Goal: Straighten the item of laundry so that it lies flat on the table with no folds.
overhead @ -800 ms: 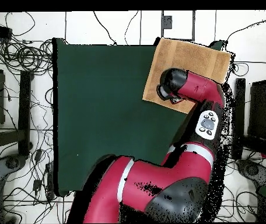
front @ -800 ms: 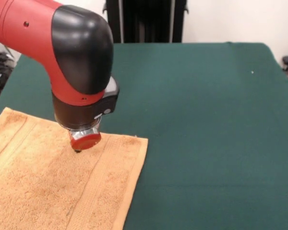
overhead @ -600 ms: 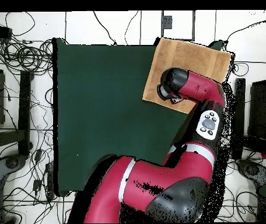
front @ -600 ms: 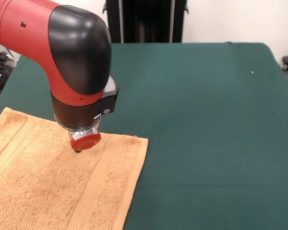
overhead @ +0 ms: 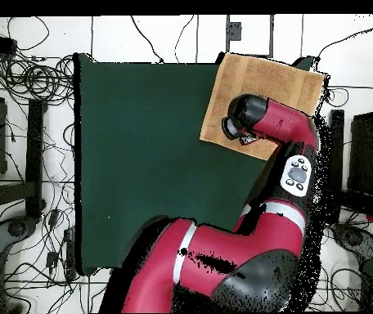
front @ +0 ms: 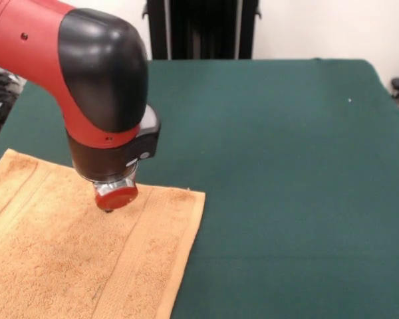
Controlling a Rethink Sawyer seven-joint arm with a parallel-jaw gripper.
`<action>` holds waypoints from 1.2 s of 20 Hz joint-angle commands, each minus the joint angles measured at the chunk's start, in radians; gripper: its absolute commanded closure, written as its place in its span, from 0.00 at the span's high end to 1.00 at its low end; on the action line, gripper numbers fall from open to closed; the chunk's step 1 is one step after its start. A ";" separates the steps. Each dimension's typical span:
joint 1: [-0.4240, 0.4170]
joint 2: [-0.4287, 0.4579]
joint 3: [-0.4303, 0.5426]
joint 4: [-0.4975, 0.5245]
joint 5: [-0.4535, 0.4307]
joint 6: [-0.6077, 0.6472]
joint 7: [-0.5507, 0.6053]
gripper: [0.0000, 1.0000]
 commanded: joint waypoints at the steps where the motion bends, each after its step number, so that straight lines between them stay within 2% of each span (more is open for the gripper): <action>1: -0.055 0.150 0.285 0.023 0.012 0.114 -0.213 0.00; 4: -0.105 0.153 0.376 0.033 0.047 0.188 -0.275 0.00; 8: -0.125 0.156 0.411 0.025 0.046 0.267 -0.292 0.00; 15: -0.160 0.130 0.480 0.095 0.048 0.160 -0.245 0.00; 24: -0.153 0.168 0.484 0.012 0.005 0.335 -0.193 0.00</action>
